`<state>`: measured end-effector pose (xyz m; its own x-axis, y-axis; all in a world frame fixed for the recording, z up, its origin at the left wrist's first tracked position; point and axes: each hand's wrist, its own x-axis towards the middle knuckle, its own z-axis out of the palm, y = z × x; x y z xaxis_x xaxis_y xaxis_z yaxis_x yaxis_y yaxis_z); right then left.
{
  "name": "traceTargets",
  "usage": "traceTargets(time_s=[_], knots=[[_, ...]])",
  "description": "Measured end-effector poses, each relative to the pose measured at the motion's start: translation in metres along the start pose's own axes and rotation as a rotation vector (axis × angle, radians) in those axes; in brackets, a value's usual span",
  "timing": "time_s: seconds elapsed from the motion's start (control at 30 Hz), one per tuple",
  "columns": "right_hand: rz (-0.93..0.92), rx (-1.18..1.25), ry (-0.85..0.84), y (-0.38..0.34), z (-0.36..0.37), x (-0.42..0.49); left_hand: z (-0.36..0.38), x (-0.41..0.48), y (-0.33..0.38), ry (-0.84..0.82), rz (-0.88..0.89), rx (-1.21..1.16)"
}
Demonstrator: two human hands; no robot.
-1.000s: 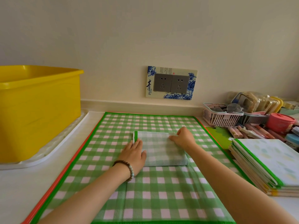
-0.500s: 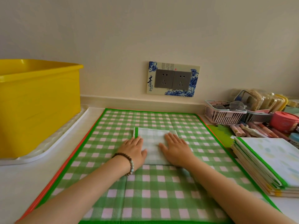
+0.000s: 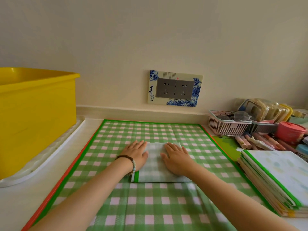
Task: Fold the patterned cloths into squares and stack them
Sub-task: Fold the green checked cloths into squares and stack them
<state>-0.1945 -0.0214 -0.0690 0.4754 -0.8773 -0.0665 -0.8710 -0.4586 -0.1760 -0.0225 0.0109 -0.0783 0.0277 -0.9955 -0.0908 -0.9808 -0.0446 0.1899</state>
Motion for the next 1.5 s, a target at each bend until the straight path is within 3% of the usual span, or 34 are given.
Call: traceTargets(time_s=[0.13,0.3,0.77,0.83,1.0,1.1,1.33,1.4,1.5], knots=[[-0.137,0.018,0.049,-0.020,0.008,0.023,0.001,0.003,0.000,0.014,-0.006,0.025],[-0.178,0.020,0.032,-0.003,0.010,0.027,0.002,0.004,-0.001,0.033,-0.013,-0.006],[0.046,0.082,0.027,0.041,0.000,0.006,0.003,-0.003,0.000,0.060,-0.028,-0.071],[0.059,0.160,0.033,0.042,-0.003,0.006,0.002,-0.006,-0.001,0.070,-0.036,-0.126],[0.157,0.712,0.122,0.054,-0.026,-0.001,-0.007,-0.031,-0.009,0.035,-0.040,-0.246],[0.201,0.726,0.032,0.061,-0.035,-0.009,-0.006,-0.053,-0.010,0.016,-0.023,-0.153],[0.292,0.501,-0.133,0.048,-0.045,-0.015,0.002,-0.069,-0.007,-0.085,-0.061,0.072],[0.345,0.582,-0.140,0.045,-0.046,-0.012,0.001,-0.068,-0.005,-0.087,-0.070,0.083],[0.386,0.965,-0.156,0.036,-0.047,-0.013,0.003,-0.067,-0.006,-0.070,-0.087,0.051]])
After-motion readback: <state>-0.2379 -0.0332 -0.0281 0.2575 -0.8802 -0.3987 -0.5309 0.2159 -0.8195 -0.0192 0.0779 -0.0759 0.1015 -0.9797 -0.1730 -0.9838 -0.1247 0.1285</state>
